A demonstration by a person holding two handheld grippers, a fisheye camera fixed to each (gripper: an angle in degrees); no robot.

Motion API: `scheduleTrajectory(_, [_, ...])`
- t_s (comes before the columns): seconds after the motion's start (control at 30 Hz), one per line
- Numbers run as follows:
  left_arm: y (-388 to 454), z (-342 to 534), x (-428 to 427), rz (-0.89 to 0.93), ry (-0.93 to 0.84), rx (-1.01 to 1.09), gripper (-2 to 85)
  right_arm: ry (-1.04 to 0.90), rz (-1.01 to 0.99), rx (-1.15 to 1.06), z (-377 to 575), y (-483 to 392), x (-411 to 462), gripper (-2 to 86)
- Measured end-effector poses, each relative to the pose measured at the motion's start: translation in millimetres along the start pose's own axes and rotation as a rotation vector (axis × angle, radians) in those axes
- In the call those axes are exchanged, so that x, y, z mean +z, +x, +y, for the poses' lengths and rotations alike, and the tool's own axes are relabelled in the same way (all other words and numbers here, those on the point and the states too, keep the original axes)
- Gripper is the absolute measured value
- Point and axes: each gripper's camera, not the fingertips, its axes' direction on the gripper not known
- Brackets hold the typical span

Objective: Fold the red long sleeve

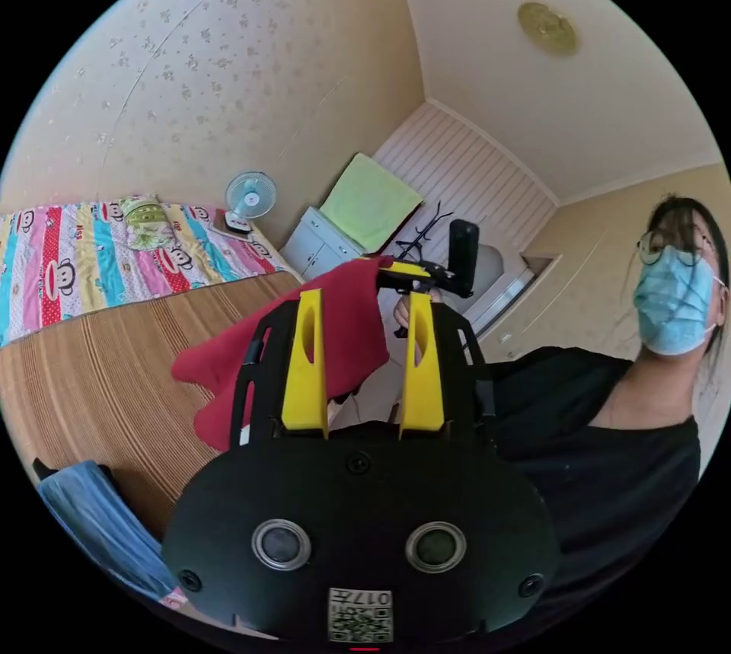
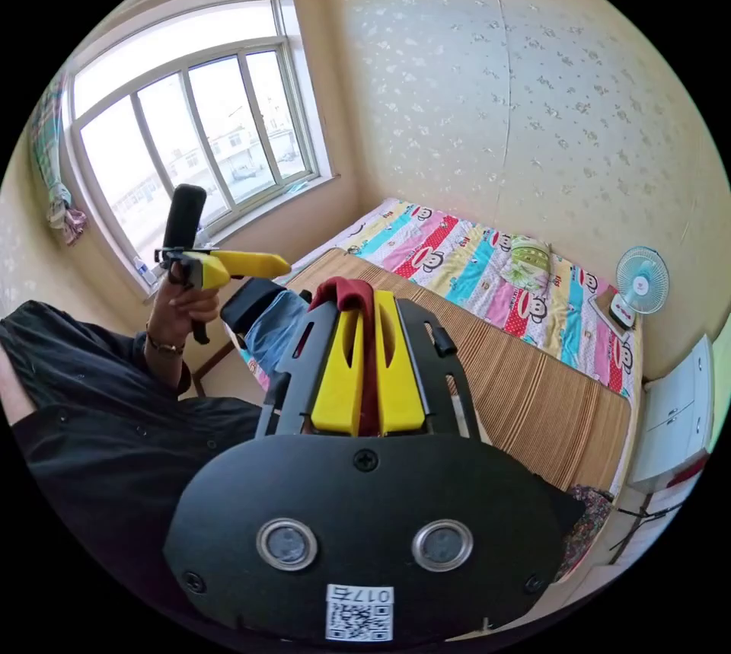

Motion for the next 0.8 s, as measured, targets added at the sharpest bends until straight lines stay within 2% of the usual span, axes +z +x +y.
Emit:
scheduleTrajectory(0.1, [15.9,3.7,26.8,-0.126,-0.036,0.032,17.0,0.023,0.050,0.009,-12.4,-13.0,0.7,4.1])
scheduleTrajectory(0.33, [22.5,-11.5,74.2,-0.210,-0.119,0.064,18.5,-0.003,0.195,-0.056,-46.6,-55.8,3.0,4.0])
scheduleTrajectory(0.47, [28.1,-18.9,88.4,-0.307,-0.140,0.103,18.2,0.034,0.133,-0.032,-51.1,-55.0,-3.6,4.0])
scheduleTrajectory(0.57, [28.5,-15.6,93.2,-0.369,-0.161,0.124,14.6,0.059,0.101,-0.007,-53.1,-46.8,-15.1,4.0])
scheduleTrajectory(0.63, [25.7,-13.4,93.2,-0.362,-0.168,0.137,10.7,0.079,0.059,0.001,-53.4,-40.1,-24.4,4.1])
scheduleTrajectory(0.7, [19.1,-12.2,80.7,-0.268,-0.130,0.163,5.4,0.088,0.042,0.001,-52.7,-35.5,-30.8,4.2])
scheduleTrajectory(0.8, [4.0,-14.9,51.6,-0.098,-0.079,0.213,3.9,0.119,0.016,0.014,-47.3,-21.2,-48.6,4.2])
